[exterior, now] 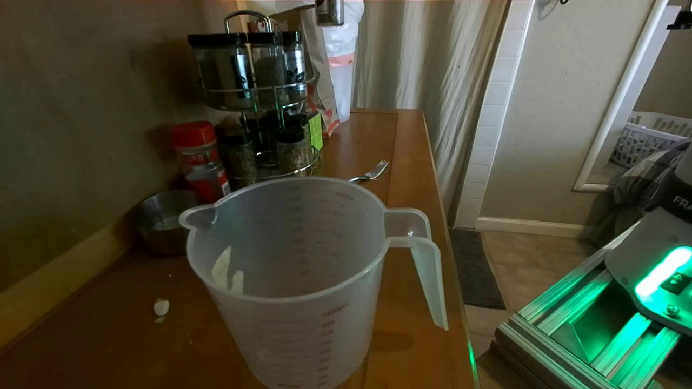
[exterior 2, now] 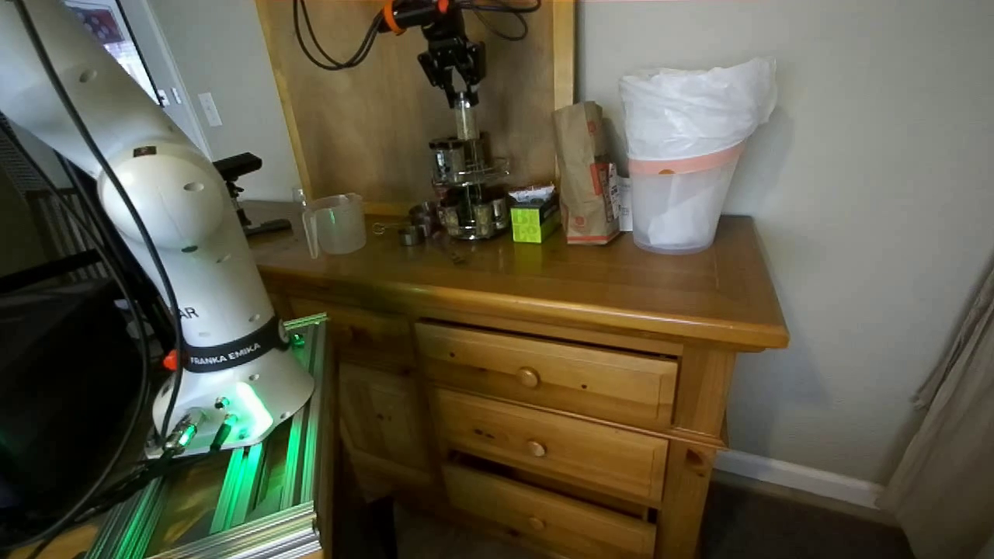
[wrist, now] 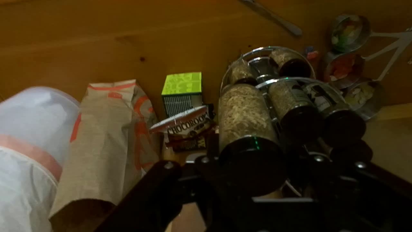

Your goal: Put the jar on the stand

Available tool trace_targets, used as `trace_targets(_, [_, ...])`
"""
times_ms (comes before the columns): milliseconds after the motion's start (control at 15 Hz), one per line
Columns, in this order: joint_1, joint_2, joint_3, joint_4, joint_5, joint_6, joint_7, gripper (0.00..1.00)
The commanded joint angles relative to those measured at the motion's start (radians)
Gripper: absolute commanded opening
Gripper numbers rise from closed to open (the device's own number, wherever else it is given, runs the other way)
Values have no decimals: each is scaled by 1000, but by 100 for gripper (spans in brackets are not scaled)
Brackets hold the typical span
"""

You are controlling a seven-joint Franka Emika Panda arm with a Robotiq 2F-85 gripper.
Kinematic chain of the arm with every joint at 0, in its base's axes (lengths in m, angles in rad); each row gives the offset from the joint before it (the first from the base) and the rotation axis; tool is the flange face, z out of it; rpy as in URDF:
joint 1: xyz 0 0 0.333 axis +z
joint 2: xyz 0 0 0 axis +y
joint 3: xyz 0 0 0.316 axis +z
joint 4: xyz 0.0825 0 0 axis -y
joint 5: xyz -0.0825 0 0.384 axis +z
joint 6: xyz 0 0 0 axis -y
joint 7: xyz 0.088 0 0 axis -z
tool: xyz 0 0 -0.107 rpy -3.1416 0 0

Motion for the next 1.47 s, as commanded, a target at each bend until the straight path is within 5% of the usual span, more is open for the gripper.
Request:
trace_targets(0, [47,64,-21,-34,76,179,-179,24])
trace_targets(400, [80,153,-43,-51,205,296,-375,24])
trace_targets(1400, [51,174,-38,-24,301,166,-468,24])
